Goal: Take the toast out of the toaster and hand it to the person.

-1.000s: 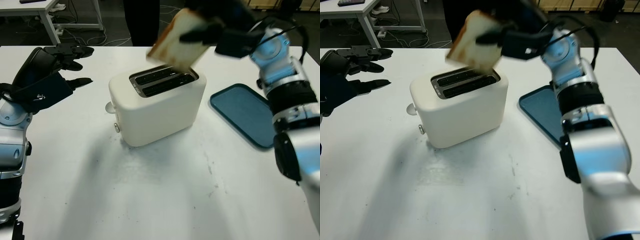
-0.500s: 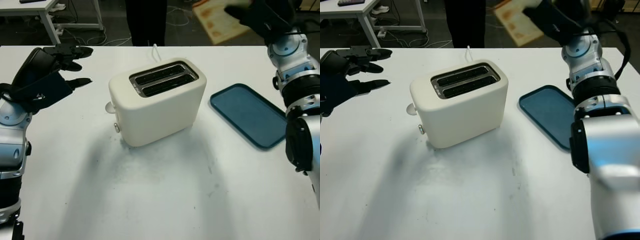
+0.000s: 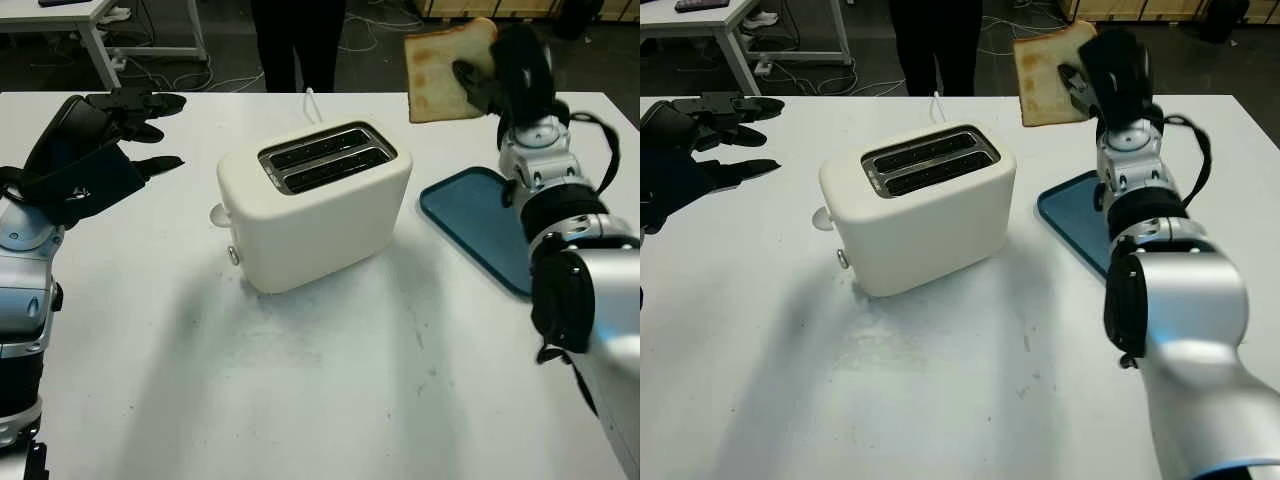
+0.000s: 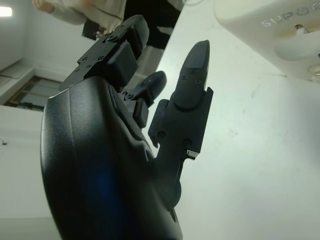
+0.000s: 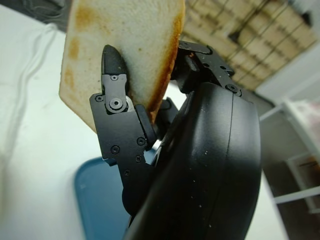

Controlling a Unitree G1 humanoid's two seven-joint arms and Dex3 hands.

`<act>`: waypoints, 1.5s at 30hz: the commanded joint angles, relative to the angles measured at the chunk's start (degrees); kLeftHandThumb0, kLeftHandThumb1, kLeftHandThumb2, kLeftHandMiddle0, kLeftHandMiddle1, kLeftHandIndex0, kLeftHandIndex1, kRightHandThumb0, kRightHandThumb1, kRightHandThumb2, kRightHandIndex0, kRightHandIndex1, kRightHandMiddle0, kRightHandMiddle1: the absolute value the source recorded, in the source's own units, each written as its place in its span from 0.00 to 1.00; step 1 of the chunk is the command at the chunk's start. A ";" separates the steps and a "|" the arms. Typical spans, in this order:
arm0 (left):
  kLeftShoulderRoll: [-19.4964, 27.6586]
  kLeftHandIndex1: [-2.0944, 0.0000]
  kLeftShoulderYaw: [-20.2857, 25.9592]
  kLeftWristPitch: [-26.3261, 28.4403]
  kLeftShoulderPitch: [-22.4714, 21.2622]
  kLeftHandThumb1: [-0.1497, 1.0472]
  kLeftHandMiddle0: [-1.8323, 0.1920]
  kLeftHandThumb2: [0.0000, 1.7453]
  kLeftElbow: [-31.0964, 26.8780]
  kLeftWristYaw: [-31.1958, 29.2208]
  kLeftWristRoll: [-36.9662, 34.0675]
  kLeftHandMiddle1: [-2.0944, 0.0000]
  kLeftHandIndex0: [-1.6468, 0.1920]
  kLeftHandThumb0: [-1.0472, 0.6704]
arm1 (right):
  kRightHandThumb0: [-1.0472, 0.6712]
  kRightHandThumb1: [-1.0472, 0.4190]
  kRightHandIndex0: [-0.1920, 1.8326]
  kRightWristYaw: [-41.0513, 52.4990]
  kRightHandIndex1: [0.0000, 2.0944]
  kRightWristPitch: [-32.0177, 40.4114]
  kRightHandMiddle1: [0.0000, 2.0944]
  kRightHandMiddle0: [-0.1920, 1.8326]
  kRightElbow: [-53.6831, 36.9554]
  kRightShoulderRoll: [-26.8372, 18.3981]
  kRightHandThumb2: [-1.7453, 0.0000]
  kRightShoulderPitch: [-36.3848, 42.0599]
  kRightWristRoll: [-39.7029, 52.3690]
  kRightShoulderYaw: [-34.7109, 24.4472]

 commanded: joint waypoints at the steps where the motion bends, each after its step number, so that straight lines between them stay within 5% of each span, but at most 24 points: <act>1: -0.29 0.99 0.05 -0.39 0.28 0.89 0.72 0.02 0.57 0.14 -0.19 0.66 0.56 0.45 | 0.49 0.09 0.44 0.52 0.83 0.55 0.83 0.26 0.35 1.40 0.82 1.22 1.64 -1.50; 13: -0.93 0.99 0.77 -1.13 1.02 0.89 0.72 0.02 1.11 0.52 -0.78 0.66 0.56 0.47 | 0.48 0.09 0.48 -1.12 0.83 0.43 0.83 0.34 0.32 5.07 0.84 2.78 3.47 -4.33; 28: -1.08 0.99 0.83 -3.11 0.38 0.88 0.71 0.01 2.60 0.40 -0.86 0.66 0.55 0.45 | 0.49 0.09 0.48 -3.33 0.83 0.07 0.83 0.31 0.34 5.15 0.83 2.73 3.36 -4.36; 33: -1.19 0.99 0.81 -2.78 0.20 0.88 0.72 0.01 2.53 0.20 -1.08 0.65 0.55 0.46 | 0.49 0.09 0.44 -3.78 0.83 0.84 0.83 0.24 0.39 4.73 0.82 2.45 3.05 -4.05; 45: -1.30 0.99 1.02 -1.90 0.50 0.88 0.72 0.01 1.81 0.33 -1.07 0.64 0.55 0.46 | 0.48 0.09 0.46 -5.28 0.83 1.53 0.83 0.27 0.34 4.85 0.85 1.88 2.77 -3.47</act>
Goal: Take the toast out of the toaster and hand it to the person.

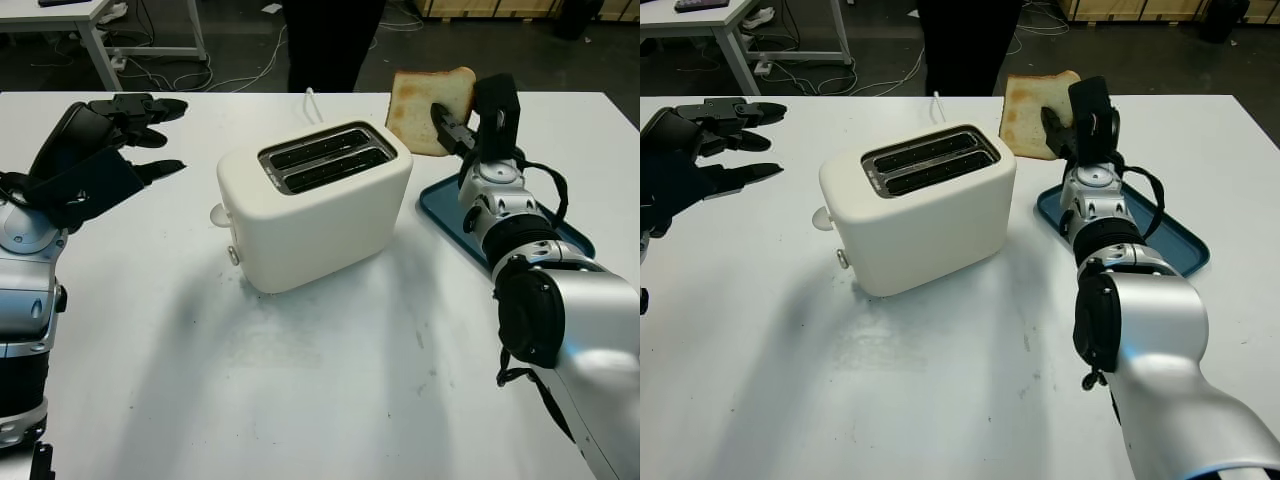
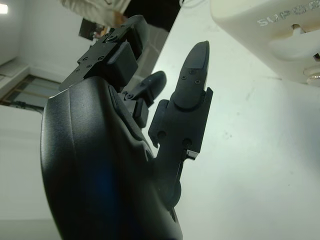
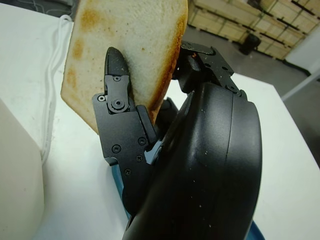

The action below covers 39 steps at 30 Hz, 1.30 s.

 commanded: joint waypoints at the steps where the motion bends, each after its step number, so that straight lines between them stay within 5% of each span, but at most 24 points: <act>1: 0.01 0.99 0.52 -0.01 0.23 0.88 0.72 0.01 -0.30 0.33 -0.30 0.64 0.55 0.46 | 0.48 0.09 0.45 -0.64 0.83 0.98 0.83 0.26 0.20 -0.03 0.85 -0.68 -0.43 0.25; 39: -0.12 0.99 0.78 0.31 0.47 0.88 0.73 0.01 -0.59 0.45 0.24 0.63 0.55 0.45 | 0.48 0.09 0.45 -1.04 0.83 -0.41 0.83 0.29 0.13 -0.15 0.87 -0.04 -2.18 1.68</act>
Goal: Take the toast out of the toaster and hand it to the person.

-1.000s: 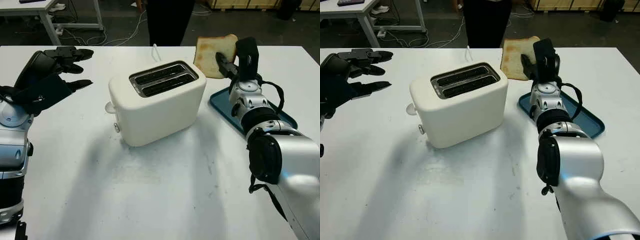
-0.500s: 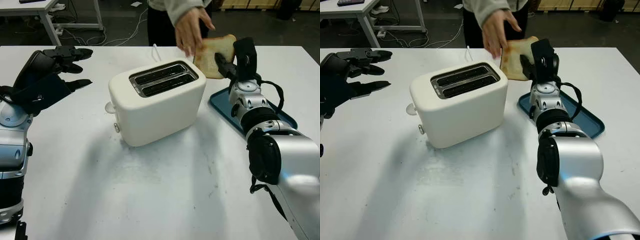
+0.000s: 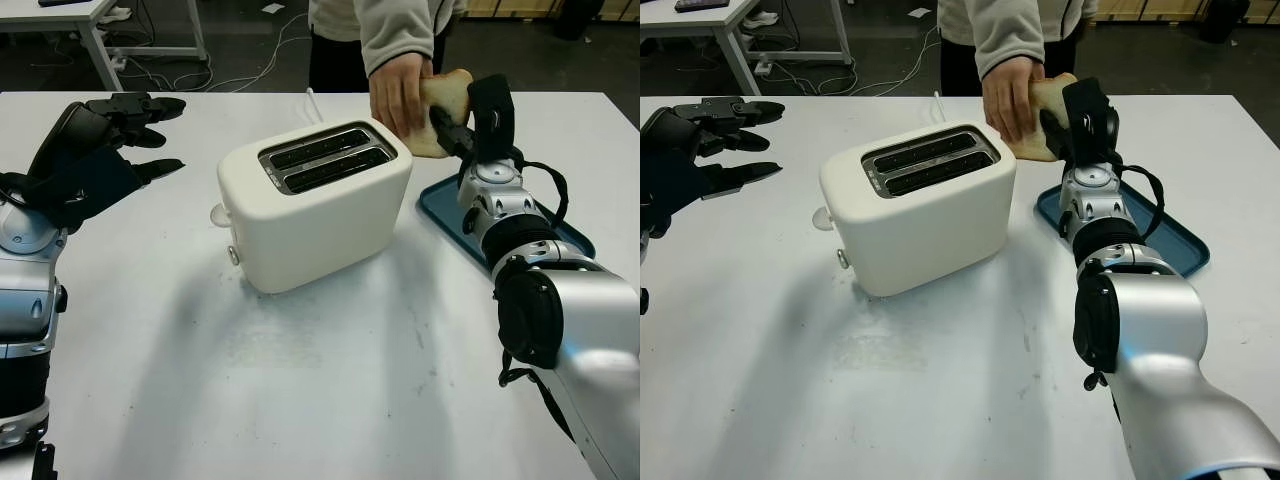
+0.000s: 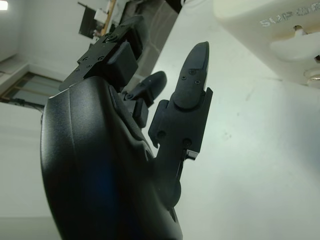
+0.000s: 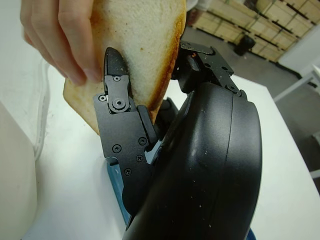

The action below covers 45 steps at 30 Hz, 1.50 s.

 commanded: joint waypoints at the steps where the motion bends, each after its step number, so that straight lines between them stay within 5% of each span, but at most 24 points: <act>1: 0.36 0.99 0.32 -0.54 0.42 0.88 0.73 0.01 -0.16 0.41 0.07 0.63 0.55 0.45 | 0.48 0.09 0.46 0.05 0.83 -0.64 0.83 0.29 0.17 -0.16 0.87 -0.09 -0.06 -0.16; 16: 0.27 0.99 0.17 -0.32 -0.14 0.88 0.74 0.02 -0.23 0.15 -0.26 0.63 0.56 0.46 | 0.45 0.09 0.47 -0.02 0.83 -0.39 0.83 0.31 0.15 -0.41 0.87 -0.26 -1.32 1.20; 23: 0.37 0.99 0.11 -0.10 -0.08 0.88 0.74 0.02 -0.36 0.04 -0.19 0.63 0.56 0.47 | 0.28 0.10 0.41 4.43 0.83 -2.44 0.67 0.38 -0.52 -0.83 0.98 0.26 -0.80 1.61; 25: 0.24 0.99 0.24 -0.30 0.05 0.88 0.73 0.02 -0.44 0.09 -0.36 0.63 0.55 0.48 | 0.24 0.11 0.38 6.23 0.68 -3.12 0.45 0.41 -0.80 -1.09 1.00 0.43 -0.59 1.63; 27: 0.09 0.99 0.46 -0.66 0.26 0.88 0.74 0.02 -0.24 0.20 -0.59 0.62 0.55 0.47 | 0.23 0.10 0.37 8.27 0.36 -3.86 0.19 0.43 -1.04 -1.65 1.00 0.87 -0.78 1.97; 30: 0.03 0.99 0.58 -0.11 0.52 0.88 0.74 0.02 -0.42 0.36 -0.49 0.62 0.55 0.46 | 0.23 0.10 0.36 10.16 0.09 -5.06 0.02 0.39 -1.42 -2.60 1.00 1.81 -1.06 2.48; 39: -0.55 1.00 0.46 2.72 1.15 0.89 0.75 0.03 -4.08 0.37 -0.47 0.63 0.57 0.51 | 0.29 0.09 0.27 17.29 0.00 -10.70 0.00 0.29 -5.49 -4.56 0.99 7.13 2.93 0.29; 45: -3.49 1.00 1.16 3.50 4.16 0.89 0.76 0.05 -8.97 3.13 -0.43 0.63 0.58 0.54 | 0.26 0.09 0.25 19.90 0.00 -17.66 0.00 0.27 -17.36 -4.26 0.97 17.24 3.34 1.43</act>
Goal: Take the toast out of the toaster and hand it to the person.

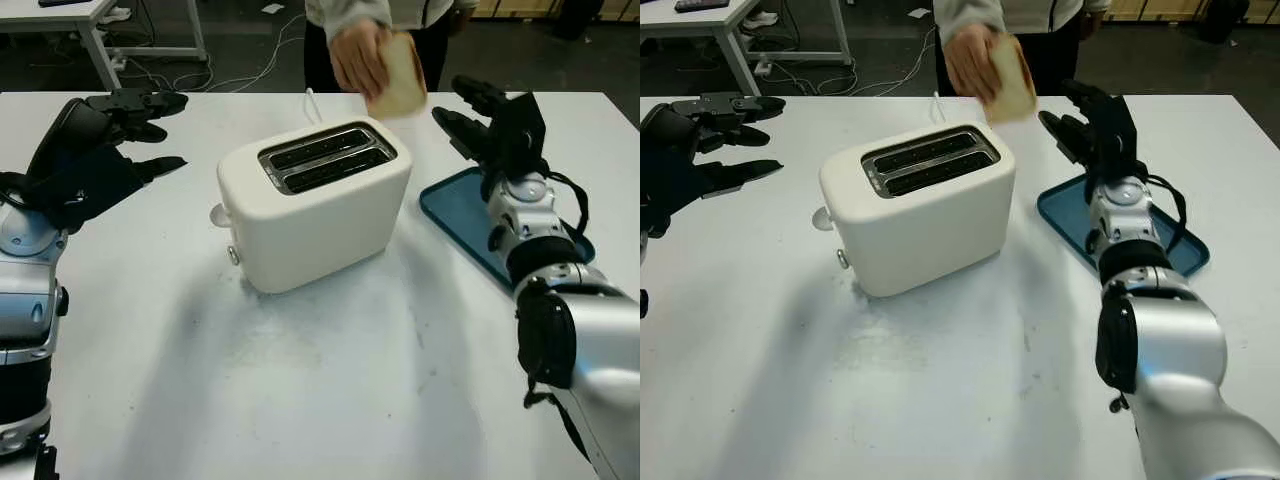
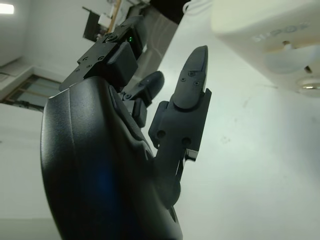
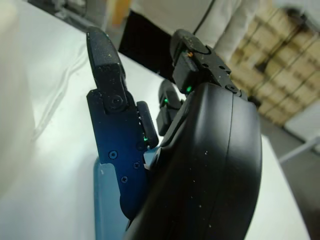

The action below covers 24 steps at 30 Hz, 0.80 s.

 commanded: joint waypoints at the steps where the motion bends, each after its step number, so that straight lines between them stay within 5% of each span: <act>1: -2.66 1.00 0.98 0.21 2.69 0.89 0.77 0.06 -2.55 2.74 -0.26 0.62 0.58 0.54 | 0.28 0.09 0.23 1.14 0.00 -1.97 0.00 0.26 -7.89 0.69 0.96 5.72 1.55 0.18; 7: -10.75 1.00 0.97 1.15 9.63 0.87 0.85 0.21 -9.34 10.31 1.44 0.57 0.64 0.51 | 0.25 0.09 0.21 4.13 0.00 1.78 0.00 0.25 -34.15 3.87 0.94 24.07 5.30 1.55; 13: -16.17 1.00 -0.26 -1.16 16.87 0.89 0.87 0.24 -14.07 14.61 2.52 0.58 0.67 0.48 | 0.24 0.09 0.25 4.53 0.02 12.18 0.01 0.27 -54.28 8.17 0.97 38.44 9.61 3.29; 24: -24.29 1.00 -5.23 -1.39 23.09 0.89 0.90 0.28 -17.79 19.12 2.44 0.56 0.70 0.47 | 0.21 0.09 0.25 3.57 0.01 16.70 0.01 0.29 -65.10 12.51 0.98 49.56 10.81 5.88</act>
